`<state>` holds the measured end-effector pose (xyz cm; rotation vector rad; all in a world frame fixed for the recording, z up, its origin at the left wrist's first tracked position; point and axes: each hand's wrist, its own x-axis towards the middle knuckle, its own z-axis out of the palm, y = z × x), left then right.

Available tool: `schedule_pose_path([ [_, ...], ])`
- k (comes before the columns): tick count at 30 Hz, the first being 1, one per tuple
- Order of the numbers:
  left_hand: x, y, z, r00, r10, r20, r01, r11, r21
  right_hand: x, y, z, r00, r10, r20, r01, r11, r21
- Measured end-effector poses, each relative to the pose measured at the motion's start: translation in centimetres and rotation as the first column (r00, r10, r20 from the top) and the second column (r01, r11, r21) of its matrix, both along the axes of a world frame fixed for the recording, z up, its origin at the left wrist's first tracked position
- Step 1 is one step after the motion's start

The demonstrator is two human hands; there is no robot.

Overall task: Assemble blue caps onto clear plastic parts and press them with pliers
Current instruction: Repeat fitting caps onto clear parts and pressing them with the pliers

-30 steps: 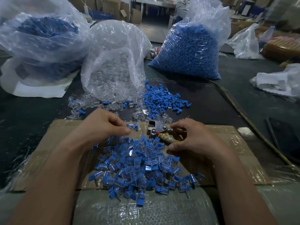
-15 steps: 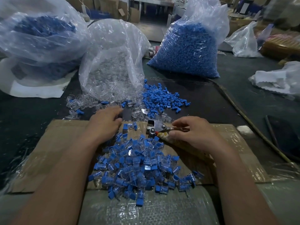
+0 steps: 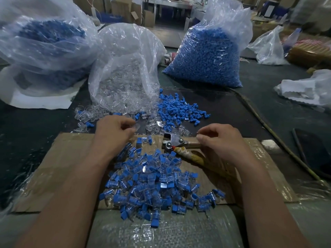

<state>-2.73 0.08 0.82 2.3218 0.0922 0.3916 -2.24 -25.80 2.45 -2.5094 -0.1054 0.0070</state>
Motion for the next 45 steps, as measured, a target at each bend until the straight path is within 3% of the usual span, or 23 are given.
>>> schedule_pose_path([
  [9,-0.8,-0.4,1.0,0.997,0.034,0.072,-0.005,0.931,-0.364,3.4,0.0,1.6,0.996,-0.092,0.019,0.093,0.991,-0.096],
  [16,-1.2,-1.3,1.0,0.998,-0.006,0.062,0.024,0.956,-0.292,7.1,1.2,0.1,0.967,-0.254,-0.004,0.247,0.943,-0.222],
  [20,-1.4,-1.4,1.1,0.999,-0.020,0.041,0.033,0.939,-0.343,7.8,1.3,-1.1,0.955,-0.292,-0.057,0.267,0.926,-0.267],
  [28,-1.6,-1.6,1.6,0.997,-0.030,0.071,0.052,0.943,-0.330,7.2,1.4,-0.9,0.963,-0.268,0.009,0.268,0.958,-0.102],
  [33,-1.8,-2.0,1.8,0.995,-0.069,0.075,0.095,0.893,-0.440,3.9,2.1,0.7,0.979,-0.185,0.086,0.154,0.947,0.282],
  [36,-2.1,-2.3,2.0,0.991,-0.093,0.092,0.127,0.852,-0.508,1.6,3.1,1.4,0.977,-0.143,0.159,0.064,0.906,0.419],
  [45,-2.7,-3.9,1.9,0.984,-0.149,0.093,0.176,0.821,-0.543,-2.3,7.4,0.8,0.953,0.005,0.303,-0.153,0.871,0.467],
])
